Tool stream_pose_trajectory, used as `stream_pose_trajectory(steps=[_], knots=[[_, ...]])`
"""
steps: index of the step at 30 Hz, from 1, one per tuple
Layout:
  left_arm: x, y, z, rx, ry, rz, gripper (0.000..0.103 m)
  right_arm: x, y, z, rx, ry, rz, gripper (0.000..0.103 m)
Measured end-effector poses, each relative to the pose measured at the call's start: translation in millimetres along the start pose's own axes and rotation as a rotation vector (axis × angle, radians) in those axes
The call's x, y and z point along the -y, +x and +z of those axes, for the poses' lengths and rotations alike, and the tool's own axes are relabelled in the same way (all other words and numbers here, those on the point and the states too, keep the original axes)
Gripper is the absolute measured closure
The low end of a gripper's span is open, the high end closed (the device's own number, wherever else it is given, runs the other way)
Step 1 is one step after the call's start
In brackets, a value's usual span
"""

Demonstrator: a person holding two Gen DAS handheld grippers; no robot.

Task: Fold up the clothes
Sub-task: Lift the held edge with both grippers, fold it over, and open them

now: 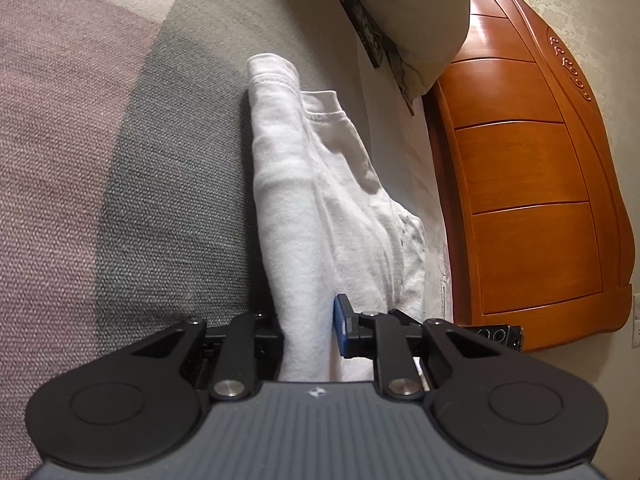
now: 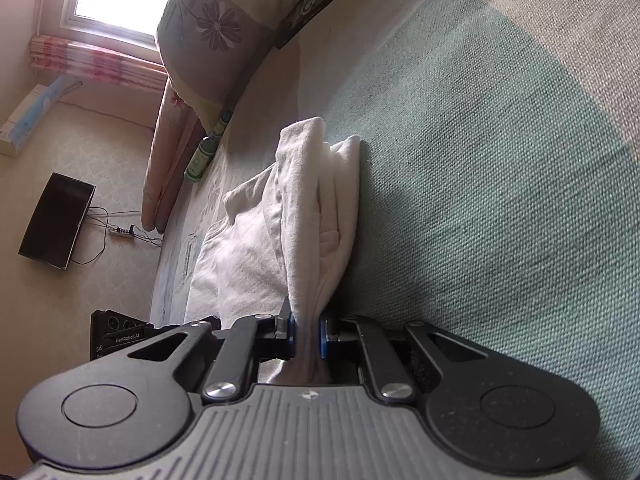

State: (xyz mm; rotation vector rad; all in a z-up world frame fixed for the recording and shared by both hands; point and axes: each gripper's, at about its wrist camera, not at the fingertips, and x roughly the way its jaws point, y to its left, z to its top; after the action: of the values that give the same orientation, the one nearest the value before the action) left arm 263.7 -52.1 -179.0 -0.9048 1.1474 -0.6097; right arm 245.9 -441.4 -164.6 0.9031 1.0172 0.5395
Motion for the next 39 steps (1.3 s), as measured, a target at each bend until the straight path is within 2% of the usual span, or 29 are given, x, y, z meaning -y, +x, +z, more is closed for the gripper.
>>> stream_pose_trajectory(steps=[4,10,18,23,31,36,39], knots=[[16.6,-6.6,-2.5,0.019,0.032,-0.040,0.087,-3.5,-3.8,-2.2,0.022,0.002,-0.003,0.085],[50.4,-12.3,2.7,0.028,0.108,-0.083,0.087,-18.2,-14.7,-0.3,0.045,-0.040,-0.008,0.085],[98.7,25.9,17.0,-0.013,0.172,-0.152,0.087,-28.9,-66.2,16.0,0.144,-0.080,-0.050,0.085],[126.7,73.9,23.8,-0.072,0.197,-0.199,0.087,-24.8,-109.9,34.6,0.204,-0.095,-0.143,0.084],[160.5,158.4,26.8,-0.151,0.210,-0.264,0.087,13.4,-172.6,79.8,0.303,-0.053,-0.256,0.084],[166.2,189.8,21.6,-0.177,0.225,-0.279,0.087,31.5,-184.9,108.4,0.332,-0.043,-0.321,0.084],[161.6,206.4,21.2,-0.192,0.208,-0.257,0.087,44.4,-185.2,117.5,0.331,-0.032,-0.357,0.084]])
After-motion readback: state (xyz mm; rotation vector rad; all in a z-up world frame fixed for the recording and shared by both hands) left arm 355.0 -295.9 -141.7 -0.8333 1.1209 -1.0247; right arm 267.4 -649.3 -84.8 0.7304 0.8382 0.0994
